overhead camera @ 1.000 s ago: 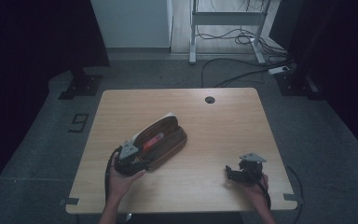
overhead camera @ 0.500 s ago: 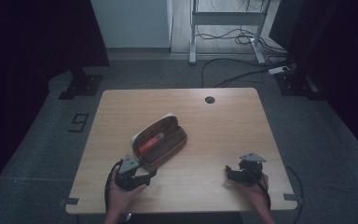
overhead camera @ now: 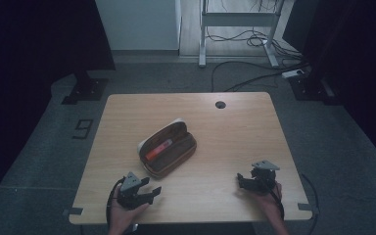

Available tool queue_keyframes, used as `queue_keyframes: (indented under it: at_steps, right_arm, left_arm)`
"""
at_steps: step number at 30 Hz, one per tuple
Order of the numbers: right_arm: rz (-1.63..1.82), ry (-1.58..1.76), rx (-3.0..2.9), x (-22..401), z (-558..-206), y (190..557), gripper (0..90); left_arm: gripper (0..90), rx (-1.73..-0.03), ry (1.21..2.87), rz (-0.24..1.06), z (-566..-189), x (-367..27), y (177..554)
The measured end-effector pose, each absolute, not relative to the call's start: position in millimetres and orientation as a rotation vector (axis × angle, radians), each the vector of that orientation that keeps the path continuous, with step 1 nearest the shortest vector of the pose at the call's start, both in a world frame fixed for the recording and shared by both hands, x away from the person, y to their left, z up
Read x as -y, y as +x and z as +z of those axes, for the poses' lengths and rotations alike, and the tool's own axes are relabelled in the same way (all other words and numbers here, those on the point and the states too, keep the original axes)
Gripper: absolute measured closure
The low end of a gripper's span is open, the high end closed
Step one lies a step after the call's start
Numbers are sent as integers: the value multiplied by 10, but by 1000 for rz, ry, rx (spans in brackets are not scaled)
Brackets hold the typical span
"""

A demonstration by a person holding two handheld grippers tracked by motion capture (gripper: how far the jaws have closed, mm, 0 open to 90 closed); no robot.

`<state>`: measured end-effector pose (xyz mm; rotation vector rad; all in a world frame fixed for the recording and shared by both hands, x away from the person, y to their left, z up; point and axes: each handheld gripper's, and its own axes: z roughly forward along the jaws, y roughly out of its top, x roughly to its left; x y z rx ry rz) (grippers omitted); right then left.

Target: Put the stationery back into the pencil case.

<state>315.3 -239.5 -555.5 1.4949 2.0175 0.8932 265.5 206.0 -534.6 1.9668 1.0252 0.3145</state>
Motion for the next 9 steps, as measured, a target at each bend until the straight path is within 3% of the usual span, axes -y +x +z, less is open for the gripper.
queue_keyframes:
  at_steps: [9]
  right_arm:
    - [894,1501,-2011,2393,-5556,3158,107]
  left_arm:
    - [357,-1020,1978,314,-5376,-2048,2632]
